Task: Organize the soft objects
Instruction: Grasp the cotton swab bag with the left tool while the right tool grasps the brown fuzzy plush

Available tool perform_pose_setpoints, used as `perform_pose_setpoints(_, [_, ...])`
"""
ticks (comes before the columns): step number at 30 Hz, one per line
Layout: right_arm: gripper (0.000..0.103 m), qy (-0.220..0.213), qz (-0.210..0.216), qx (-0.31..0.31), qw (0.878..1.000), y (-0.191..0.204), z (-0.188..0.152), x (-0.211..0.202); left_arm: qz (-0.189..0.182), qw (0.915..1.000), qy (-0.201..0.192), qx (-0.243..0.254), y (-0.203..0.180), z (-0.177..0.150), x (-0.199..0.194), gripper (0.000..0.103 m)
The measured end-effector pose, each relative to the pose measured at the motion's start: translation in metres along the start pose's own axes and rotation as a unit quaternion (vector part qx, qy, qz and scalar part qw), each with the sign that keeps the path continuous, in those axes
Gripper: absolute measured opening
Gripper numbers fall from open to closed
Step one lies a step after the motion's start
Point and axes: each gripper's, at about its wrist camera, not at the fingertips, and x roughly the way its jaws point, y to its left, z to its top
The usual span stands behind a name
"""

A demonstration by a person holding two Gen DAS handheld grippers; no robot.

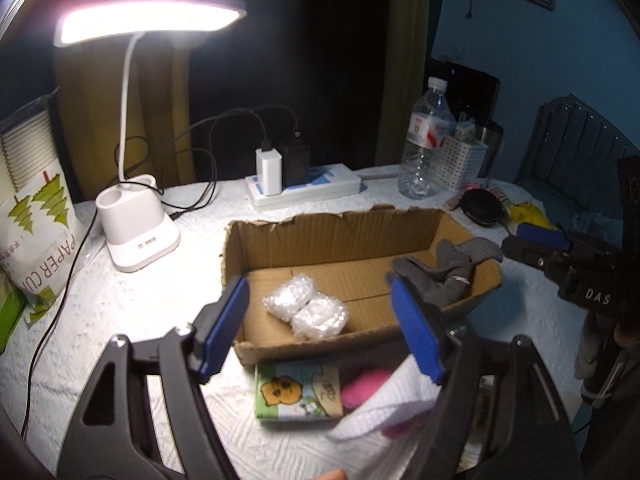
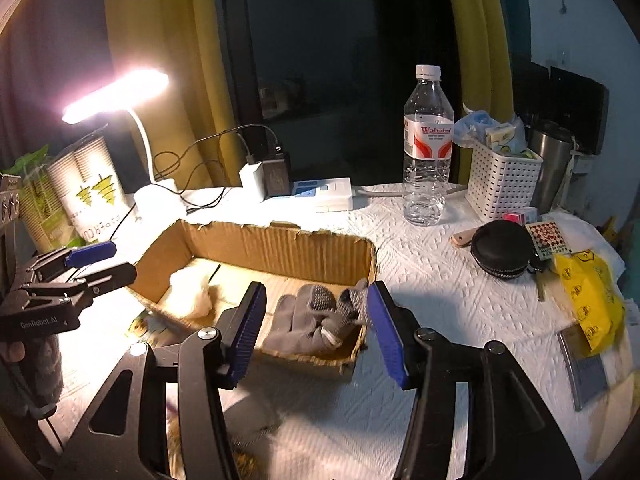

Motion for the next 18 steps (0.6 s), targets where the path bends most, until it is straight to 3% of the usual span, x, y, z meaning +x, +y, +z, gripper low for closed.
perform_pose_setpoints(10, [0.056, 0.014, -0.018, -0.009, 1.0, 0.01, -0.023, -0.032, -0.004, 0.9995, -0.03, -0.008, -0.016, -0.024, -0.046, 0.084])
perform_pose_setpoints(18, [0.056, 0.039, -0.032, -0.02, 0.999, 0.02, -0.047, -0.047, -0.006, 0.9995, -0.021, -0.021, -0.027, -0.055, -0.059, 0.084])
